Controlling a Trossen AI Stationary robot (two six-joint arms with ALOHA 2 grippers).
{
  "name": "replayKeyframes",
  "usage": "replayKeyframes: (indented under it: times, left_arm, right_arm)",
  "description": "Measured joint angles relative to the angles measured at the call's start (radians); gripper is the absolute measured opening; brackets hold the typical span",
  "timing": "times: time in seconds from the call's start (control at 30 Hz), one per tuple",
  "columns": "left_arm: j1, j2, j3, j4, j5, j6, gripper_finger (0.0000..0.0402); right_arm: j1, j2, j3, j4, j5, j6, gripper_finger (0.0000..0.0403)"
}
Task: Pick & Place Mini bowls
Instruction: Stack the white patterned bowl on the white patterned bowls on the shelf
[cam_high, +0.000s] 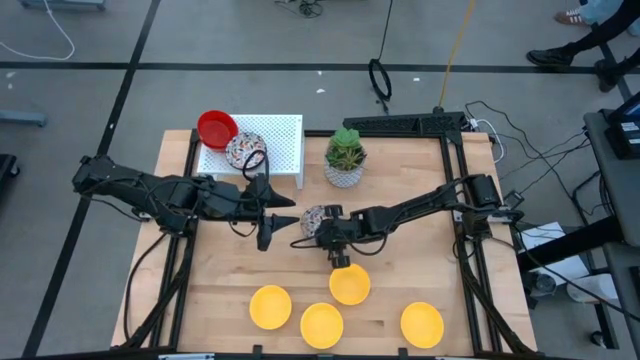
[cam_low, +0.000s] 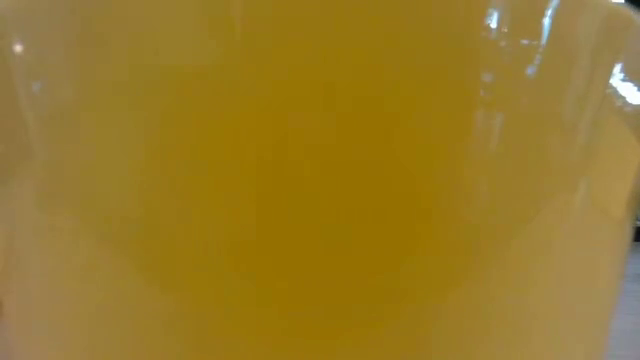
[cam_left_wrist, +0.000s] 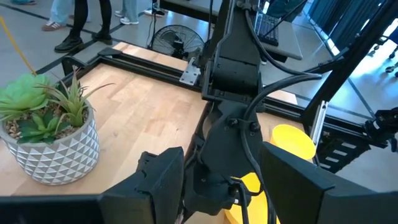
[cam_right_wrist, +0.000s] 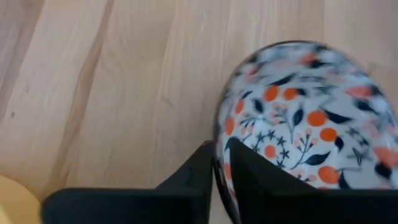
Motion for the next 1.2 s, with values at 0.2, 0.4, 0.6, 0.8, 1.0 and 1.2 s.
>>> replayKeyframes:
  times: [0.2,0.4,0.6,0.8,1.0,1.2]
  left_arm:
    - [0.0,0.0,0.0,-0.019,0.0,-0.018,0.0212]
    - [-0.001,0.0,-0.014,-0.119,0.0,-0.013,0.0212]
    - [-0.002,0.028,-0.104,-0.097,0.0,-0.013,0.0212]
    - [-0.002,0.138,-0.183,0.01,0.0,0.047,0.0212]
    - [-0.002,0.302,-0.183,0.122,0.0,0.139,0.0212]
    - [-0.002,0.446,-0.183,0.242,0.0,0.274,0.0212]
  right_arm:
    - [0.001,-0.01,0.0,-0.001,-0.003,-0.024,0.0114]
    - [0.002,-0.104,0.0,-0.095,-0.007,0.039,0.0153]
    - [0.018,-0.246,0.0,-0.288,-0.006,0.103,0.0154]
    - [0.05,-0.431,-0.067,-0.386,-0.003,0.172,0.0144]
    - [0.087,-0.667,-0.243,-0.345,-0.003,0.323,0.0145]
    - [0.117,-0.862,-0.465,-0.12,-0.004,0.372,0.0144]
